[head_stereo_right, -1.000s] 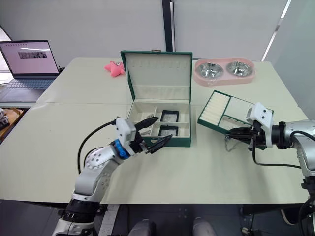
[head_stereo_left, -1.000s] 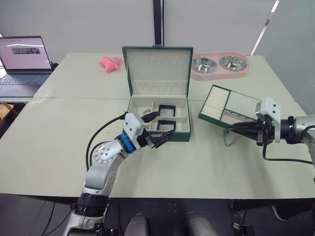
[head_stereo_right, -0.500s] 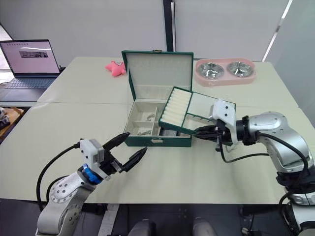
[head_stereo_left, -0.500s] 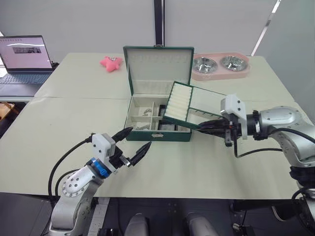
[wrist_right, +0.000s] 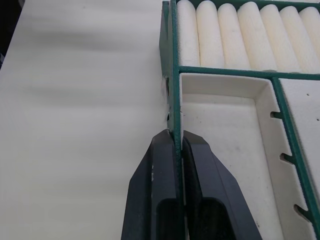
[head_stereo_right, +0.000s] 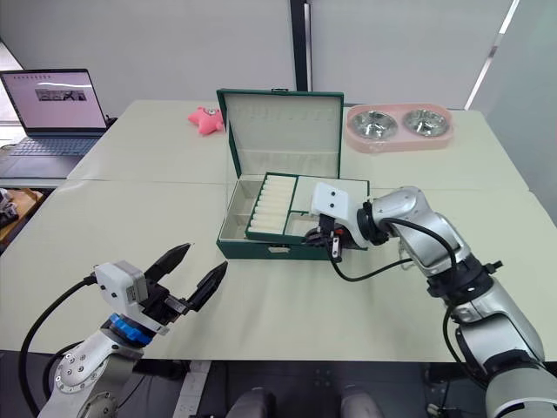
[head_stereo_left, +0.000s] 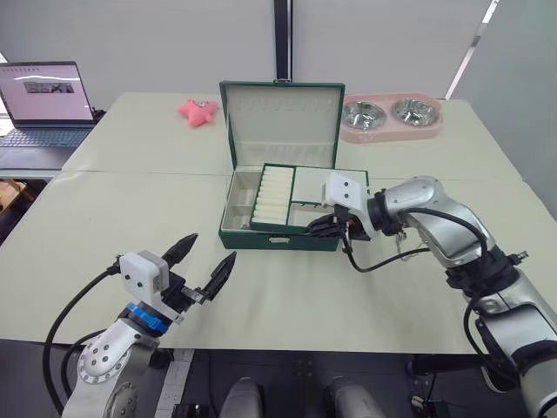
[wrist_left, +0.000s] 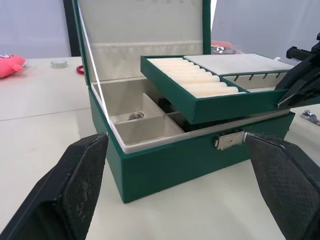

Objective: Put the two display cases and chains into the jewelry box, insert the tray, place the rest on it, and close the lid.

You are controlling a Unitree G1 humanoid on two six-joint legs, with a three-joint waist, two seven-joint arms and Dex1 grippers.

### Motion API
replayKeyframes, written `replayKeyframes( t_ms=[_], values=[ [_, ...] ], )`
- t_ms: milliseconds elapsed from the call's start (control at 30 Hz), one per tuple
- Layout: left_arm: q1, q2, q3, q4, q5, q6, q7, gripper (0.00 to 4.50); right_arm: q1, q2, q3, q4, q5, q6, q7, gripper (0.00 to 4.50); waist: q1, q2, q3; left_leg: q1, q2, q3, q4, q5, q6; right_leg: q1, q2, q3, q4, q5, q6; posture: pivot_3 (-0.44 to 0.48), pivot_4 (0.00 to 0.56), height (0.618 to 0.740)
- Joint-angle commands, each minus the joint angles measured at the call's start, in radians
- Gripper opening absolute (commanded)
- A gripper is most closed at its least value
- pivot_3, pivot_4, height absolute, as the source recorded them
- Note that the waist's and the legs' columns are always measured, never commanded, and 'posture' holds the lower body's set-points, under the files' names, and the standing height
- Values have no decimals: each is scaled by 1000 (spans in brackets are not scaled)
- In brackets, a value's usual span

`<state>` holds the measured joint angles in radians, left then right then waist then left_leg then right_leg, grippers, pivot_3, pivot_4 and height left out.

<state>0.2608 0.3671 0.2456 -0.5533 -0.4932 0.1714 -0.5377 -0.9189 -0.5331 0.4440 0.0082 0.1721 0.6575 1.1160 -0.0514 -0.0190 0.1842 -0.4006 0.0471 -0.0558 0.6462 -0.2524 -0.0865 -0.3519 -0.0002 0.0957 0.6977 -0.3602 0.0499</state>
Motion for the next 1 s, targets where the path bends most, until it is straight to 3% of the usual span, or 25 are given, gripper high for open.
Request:
replayKeyframes(
  t_ms=[33,433,1000],
  values=[
    [13,1,13,-72,-21,10,26,4500,-51,37,-2,22,-26,-34,-9,3,-2,0,0,0,0,0,0,0,0,0,0,0,0,0,0,0,150,740],
    [19,-2,7,-106,-17,35,89,4500,-100,139,13,177,-83,-124,16,3,-6,0,0,0,0,0,0,0,0,0,0,0,0,0,0,0,150,740],
    [71,-18,42,-43,-24,-27,54,4500,-144,223,22,320,-151,-197,35,3,-7,0,0,0,0,0,-1,0,0,-1,0,0,0,0,0,0,150,740]
  ],
)
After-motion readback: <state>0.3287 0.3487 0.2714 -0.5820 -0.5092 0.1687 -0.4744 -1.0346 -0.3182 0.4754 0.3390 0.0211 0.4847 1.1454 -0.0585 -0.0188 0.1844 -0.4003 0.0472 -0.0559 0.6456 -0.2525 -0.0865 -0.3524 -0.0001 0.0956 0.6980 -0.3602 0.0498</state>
